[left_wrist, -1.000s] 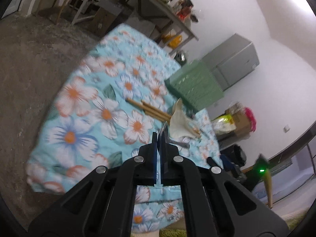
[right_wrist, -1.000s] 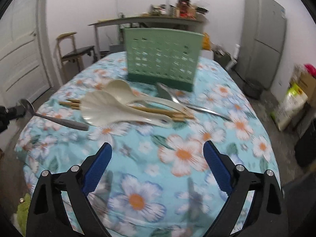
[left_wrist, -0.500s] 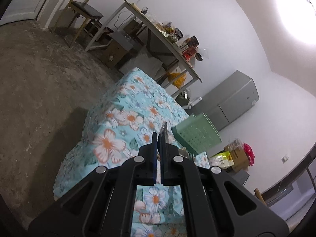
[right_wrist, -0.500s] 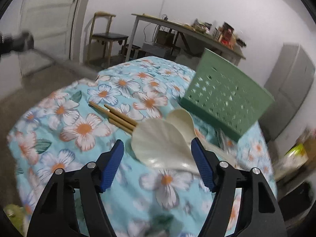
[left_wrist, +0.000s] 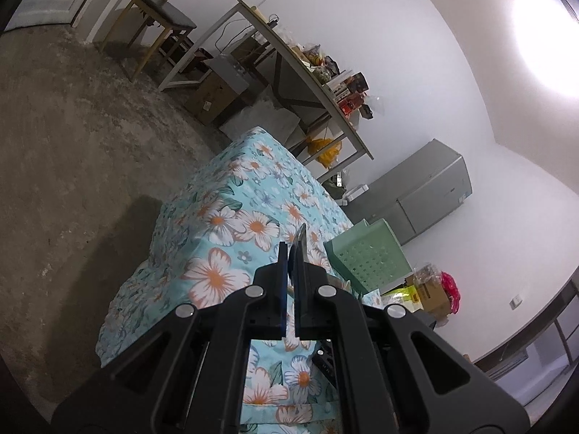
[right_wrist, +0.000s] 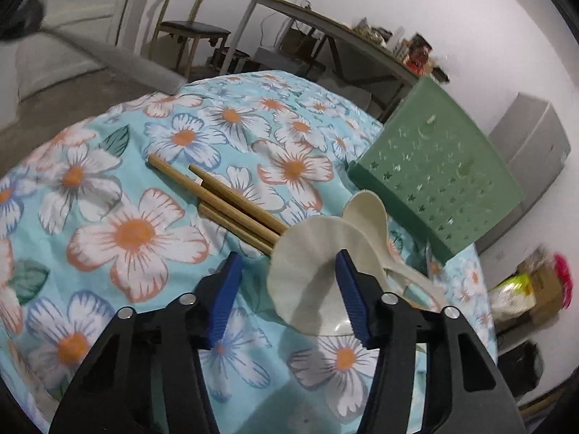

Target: Organize utensils

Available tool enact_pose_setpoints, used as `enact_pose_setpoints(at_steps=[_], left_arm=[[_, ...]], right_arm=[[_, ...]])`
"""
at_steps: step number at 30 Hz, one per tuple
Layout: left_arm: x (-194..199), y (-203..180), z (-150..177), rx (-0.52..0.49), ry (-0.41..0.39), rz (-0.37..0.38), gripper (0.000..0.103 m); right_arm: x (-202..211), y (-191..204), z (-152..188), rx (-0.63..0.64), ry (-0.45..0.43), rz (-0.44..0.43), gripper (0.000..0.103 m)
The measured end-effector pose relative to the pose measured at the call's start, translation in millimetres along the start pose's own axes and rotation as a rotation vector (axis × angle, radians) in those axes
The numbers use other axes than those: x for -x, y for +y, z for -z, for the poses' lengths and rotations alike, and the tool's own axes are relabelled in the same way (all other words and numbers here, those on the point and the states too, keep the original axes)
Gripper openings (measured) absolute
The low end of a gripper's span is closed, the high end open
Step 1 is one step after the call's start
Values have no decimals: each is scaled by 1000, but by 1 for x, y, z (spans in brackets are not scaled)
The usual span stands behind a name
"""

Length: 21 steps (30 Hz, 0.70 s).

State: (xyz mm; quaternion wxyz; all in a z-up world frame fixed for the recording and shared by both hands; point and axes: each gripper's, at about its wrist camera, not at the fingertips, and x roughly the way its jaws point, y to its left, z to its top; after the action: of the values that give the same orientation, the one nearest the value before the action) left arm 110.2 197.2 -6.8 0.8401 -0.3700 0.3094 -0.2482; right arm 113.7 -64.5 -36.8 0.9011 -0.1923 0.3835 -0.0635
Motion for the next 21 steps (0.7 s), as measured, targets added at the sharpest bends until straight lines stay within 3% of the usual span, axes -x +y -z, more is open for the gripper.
enact_pose_setpoints(at_steps=[5, 8, 16, 21], left_arm=[[2, 5, 2, 3, -7, 2, 1], [1, 7, 2, 5, -5, 0, 1], [-4, 8, 4, 1, 6, -20, 1], [-1, -11, 6, -44, 2, -16, 2]], right_arm=[[3, -1, 2, -20, -18, 33, 19], [7, -7, 0, -47, -37, 44, 12], [36, -39, -8, -139, -111, 67, 6], [72, -91, -13, -284, -180, 35, 3]])
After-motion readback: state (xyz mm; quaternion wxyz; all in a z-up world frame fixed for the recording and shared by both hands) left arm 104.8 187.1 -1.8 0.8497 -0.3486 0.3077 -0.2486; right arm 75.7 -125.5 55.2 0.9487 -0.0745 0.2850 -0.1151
